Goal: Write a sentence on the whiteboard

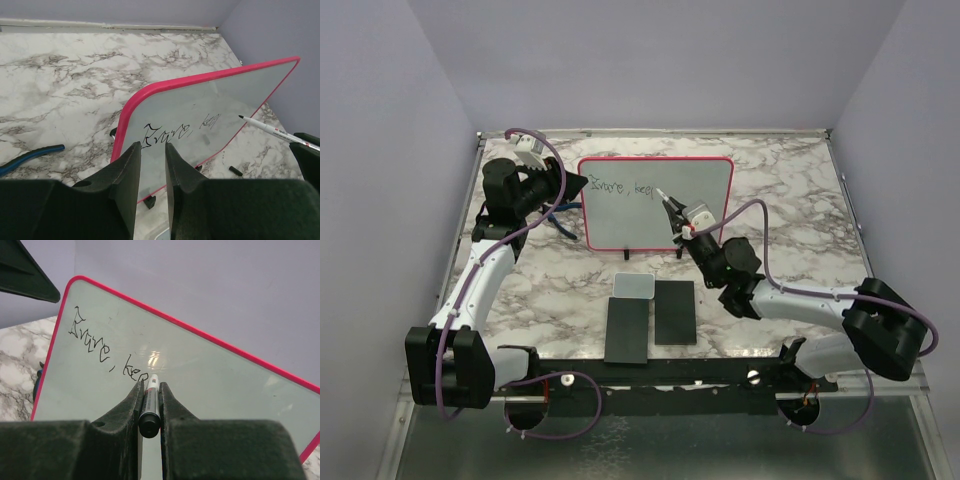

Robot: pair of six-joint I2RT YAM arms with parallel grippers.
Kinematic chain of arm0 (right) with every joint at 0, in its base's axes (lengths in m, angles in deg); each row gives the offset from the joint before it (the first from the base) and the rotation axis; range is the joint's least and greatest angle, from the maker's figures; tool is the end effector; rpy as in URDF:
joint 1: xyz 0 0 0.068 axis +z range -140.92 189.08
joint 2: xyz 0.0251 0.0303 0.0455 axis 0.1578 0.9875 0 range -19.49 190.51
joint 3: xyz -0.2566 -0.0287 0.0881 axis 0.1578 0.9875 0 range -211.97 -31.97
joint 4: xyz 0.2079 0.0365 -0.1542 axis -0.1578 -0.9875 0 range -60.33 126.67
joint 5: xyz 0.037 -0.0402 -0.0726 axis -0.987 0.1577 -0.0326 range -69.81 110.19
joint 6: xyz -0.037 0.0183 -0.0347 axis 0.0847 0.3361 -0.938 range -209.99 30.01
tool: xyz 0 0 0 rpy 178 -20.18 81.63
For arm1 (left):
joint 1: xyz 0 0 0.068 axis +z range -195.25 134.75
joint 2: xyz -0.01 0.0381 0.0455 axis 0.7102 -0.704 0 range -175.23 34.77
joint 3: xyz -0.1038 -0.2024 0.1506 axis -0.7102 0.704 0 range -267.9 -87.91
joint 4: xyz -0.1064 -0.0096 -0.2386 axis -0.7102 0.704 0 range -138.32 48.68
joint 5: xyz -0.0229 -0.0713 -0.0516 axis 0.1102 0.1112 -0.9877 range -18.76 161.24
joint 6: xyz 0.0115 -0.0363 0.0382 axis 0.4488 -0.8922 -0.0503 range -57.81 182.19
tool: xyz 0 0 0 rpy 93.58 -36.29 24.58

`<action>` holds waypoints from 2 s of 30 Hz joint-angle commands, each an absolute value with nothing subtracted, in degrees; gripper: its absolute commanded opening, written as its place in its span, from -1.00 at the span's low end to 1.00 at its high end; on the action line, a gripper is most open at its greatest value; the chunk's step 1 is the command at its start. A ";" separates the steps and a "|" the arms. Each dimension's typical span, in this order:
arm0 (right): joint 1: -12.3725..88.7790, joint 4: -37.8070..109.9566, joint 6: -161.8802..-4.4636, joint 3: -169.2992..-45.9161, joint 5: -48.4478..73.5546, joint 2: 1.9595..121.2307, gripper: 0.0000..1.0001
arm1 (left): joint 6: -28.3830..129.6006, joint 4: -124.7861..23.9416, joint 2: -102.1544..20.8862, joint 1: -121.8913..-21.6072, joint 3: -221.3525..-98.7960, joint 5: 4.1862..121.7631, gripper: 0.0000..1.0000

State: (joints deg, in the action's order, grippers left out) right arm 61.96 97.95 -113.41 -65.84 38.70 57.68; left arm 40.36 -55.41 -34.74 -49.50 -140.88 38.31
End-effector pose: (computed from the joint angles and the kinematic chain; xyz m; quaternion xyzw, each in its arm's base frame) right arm 0.1799 0.2190 0.2798 -0.2562 0.5366 0.1115 0.7962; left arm 0.2799 -0.0402 0.3316 0.0692 0.7510 -0.3505 0.5552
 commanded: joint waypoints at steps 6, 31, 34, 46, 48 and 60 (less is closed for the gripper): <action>62.24 99.99 -114.78 -68.60 38.95 61.41 -0.99 | 41.05 -54.59 -33.43 -49.91 -140.21 38.91 -0.46; 62.09 102.76 -116.94 -69.58 42.24 64.85 -0.99 | 41.26 -54.51 -33.17 -49.91 -140.20 39.07 -0.46; 62.07 102.92 -117.10 -69.50 42.65 64.72 -0.99 | 41.27 -54.45 -33.08 -49.91 -140.20 39.07 -0.46; 62.07 102.42 -116.85 -67.72 44.43 63.44 -0.99 | 41.22 -54.43 -33.08 -50.00 -140.21 38.98 -0.46; 62.07 102.22 -116.59 -67.37 44.57 63.16 -0.99 | 41.27 -54.47 -33.01 -49.98 -140.26 38.99 -0.46; 62.07 100.91 -115.44 -66.13 44.45 62.65 -0.99 | 41.19 -54.41 -33.08 -50.01 -140.24 39.00 -0.46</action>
State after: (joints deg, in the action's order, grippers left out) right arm 61.96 101.27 -116.36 -66.74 43.31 63.32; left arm 40.39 -55.39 -34.50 -49.79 -140.88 38.31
